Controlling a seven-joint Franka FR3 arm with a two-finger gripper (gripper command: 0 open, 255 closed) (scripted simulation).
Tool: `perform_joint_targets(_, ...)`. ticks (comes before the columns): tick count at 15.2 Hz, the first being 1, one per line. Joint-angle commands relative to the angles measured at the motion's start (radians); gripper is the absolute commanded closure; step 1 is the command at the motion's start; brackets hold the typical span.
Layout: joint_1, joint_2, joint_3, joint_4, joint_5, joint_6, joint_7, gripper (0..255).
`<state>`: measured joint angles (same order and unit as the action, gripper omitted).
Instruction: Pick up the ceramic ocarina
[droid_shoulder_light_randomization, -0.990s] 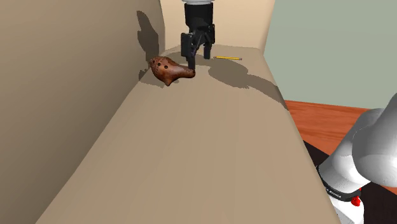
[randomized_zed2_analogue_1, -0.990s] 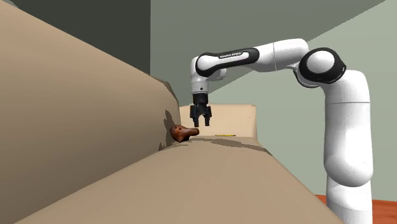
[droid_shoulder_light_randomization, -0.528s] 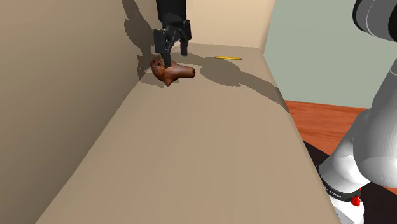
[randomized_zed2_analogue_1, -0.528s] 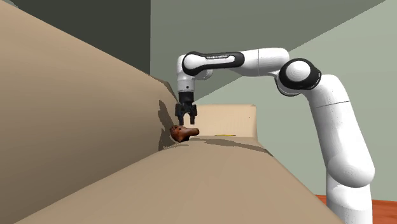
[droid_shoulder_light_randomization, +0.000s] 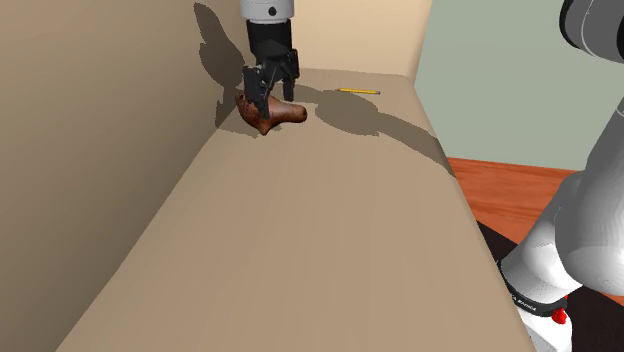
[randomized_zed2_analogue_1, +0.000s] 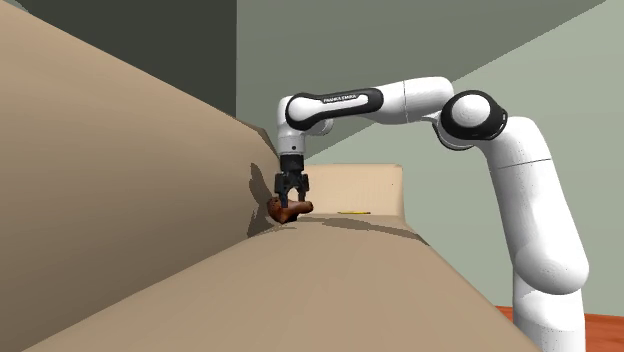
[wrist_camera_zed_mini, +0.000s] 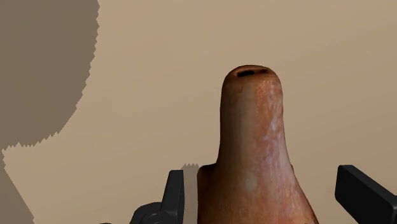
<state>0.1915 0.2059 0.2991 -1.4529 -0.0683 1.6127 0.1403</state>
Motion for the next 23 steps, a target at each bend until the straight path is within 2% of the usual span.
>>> perform_joint_targets(1,0.0,0.0,0.0,-0.002,0.0,0.003,0.001,255)
perform_joint_targets(10,0.0,-0.001,0.0,-0.003,0.0,0.003,0.0,255)
perform_joint_targets(23,0.022,0.065,0.005,0.267,-0.02,-0.204,0.006,255)
